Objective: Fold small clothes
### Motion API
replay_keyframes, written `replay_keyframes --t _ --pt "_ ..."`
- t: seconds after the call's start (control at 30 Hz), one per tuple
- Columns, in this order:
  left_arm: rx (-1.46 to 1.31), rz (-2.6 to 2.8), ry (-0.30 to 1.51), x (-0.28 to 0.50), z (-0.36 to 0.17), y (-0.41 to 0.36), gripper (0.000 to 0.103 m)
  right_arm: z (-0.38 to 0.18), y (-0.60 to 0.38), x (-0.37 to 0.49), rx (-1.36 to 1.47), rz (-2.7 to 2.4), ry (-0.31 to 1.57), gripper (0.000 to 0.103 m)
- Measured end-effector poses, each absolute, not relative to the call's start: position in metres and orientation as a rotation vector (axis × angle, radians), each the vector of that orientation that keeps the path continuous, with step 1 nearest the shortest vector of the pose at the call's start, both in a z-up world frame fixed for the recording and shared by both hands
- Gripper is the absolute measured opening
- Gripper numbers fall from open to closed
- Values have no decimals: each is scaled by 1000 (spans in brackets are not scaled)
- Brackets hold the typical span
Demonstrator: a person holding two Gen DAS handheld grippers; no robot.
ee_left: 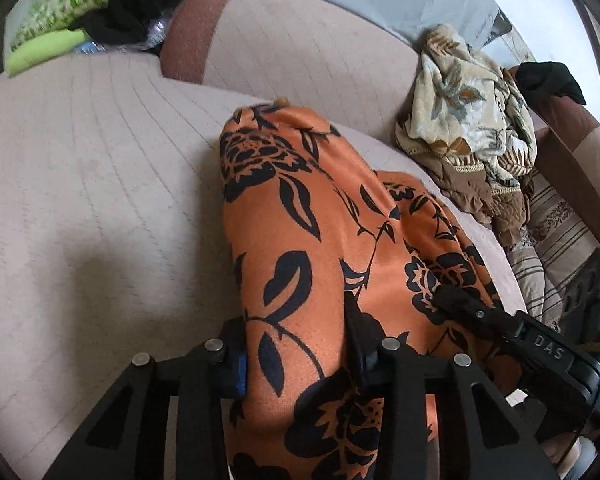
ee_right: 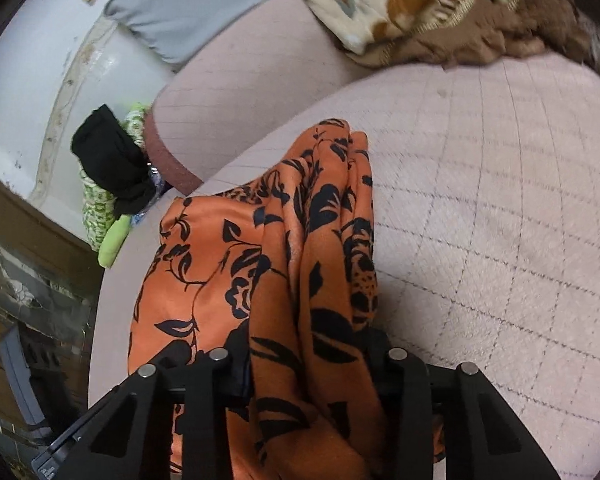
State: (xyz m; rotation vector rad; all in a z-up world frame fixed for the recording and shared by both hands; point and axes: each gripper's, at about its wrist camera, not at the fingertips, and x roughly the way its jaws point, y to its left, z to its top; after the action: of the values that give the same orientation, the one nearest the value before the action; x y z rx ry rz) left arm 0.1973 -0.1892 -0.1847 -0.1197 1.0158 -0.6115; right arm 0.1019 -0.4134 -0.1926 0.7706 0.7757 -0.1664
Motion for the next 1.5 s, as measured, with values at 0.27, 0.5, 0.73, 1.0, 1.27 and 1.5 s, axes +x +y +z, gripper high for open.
replay_keyframes --t 0.27,0.5,0.73,1.0,1.27,1.5 --pt "-101 -606 917 162 -133 -159 39 -152 -381 63 729 -99 659 39" --pt "-35 -551 917 116 -127 -124 40 -155 -343 23 748 -63 664 39" --pt "88 -461 994 91 -167 -103 48 -194 -308 -2 768 -87 760 39" --pt "167 -376 850 78 -153 -82 59 -173 -324 -31 719 -190 753 65" --pt "181 -302 841 121 -157 -90 67 -147 -324 30 689 -38 728 39" --pt "275 -281 933 137 -186 -107 68 -224 -337 91 842 -106 926 25"
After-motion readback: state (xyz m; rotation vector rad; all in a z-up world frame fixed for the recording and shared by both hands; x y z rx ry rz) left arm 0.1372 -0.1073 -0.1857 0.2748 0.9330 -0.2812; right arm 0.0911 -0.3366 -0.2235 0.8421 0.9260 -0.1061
